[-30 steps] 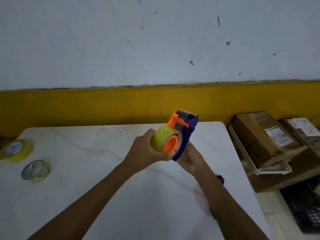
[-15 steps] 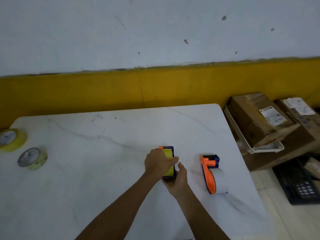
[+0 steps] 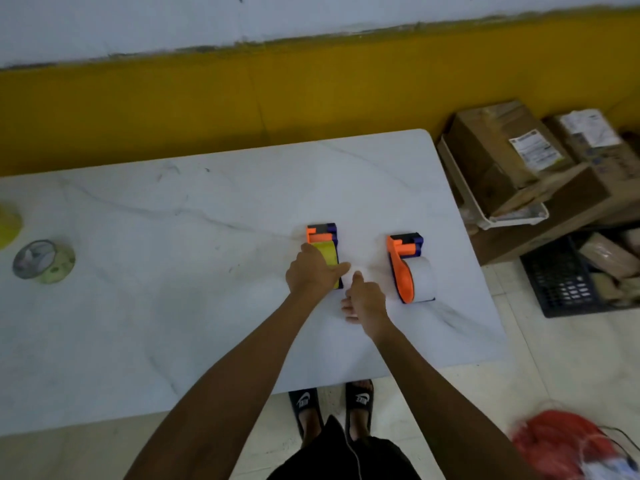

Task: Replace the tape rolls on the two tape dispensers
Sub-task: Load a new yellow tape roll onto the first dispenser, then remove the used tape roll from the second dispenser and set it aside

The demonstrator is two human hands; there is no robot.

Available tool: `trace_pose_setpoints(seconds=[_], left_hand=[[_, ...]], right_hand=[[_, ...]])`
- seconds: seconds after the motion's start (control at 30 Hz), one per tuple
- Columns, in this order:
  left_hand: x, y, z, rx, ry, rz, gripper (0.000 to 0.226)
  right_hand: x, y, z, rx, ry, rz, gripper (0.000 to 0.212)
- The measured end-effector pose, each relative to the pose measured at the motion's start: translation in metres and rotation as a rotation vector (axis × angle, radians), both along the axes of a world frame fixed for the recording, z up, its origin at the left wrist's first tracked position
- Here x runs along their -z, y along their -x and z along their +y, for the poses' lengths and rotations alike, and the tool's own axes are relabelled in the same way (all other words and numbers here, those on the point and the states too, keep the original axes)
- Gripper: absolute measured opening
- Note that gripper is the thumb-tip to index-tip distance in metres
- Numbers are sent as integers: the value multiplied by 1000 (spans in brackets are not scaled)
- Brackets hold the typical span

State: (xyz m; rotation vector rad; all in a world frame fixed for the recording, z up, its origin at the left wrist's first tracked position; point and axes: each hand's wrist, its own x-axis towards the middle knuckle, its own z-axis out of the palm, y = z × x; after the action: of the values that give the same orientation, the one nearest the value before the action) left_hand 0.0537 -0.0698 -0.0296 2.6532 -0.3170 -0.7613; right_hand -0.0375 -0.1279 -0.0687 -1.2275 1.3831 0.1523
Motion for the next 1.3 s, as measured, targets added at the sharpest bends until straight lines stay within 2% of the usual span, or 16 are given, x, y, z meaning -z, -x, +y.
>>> trace_pose_setpoints(seconds=[0.1,0.17,0.23,0.3,0.33,0.4,0.53,0.63,0.7,0.77,0.87,1.3], left_hand=[[-2,-4,-2,29,-30,89,107],[-6,-4,-2,52,-63,72,114],[-13,-2,-2,98,-89,-150,99],[-22,1,-7,205,-14,-404,65],[-27,4,-11,265,59,-456,49],[-34,12,-21,343,180,-430,35],[-31,33,-36,380,230,-327,30],[-24,54,-46,416,215,-253,27],[-21,72,-56,314,228,-81,24],[-20,86,-69,115,264,159,18],[-16,101,-85,-67,315,368,28],[-14,113,-97,-275,337,473,17]], right_hand=[[-15,8,-23,-218,305,-32,45],[-33,9,-42,-278,528,-64,34],[-56,13,-64,-209,752,-105,30],[-65,22,-90,-97,862,-162,27],[-64,28,-103,-81,863,-142,27],[-54,38,-125,-121,801,-24,28],[-34,61,-138,-349,603,101,43],[-29,73,-128,-472,510,69,42],[-28,75,-123,-432,474,42,48],[-27,76,-122,-387,445,10,49],[-25,77,-125,-371,429,-35,50],[-26,74,-135,-492,473,-49,51]])
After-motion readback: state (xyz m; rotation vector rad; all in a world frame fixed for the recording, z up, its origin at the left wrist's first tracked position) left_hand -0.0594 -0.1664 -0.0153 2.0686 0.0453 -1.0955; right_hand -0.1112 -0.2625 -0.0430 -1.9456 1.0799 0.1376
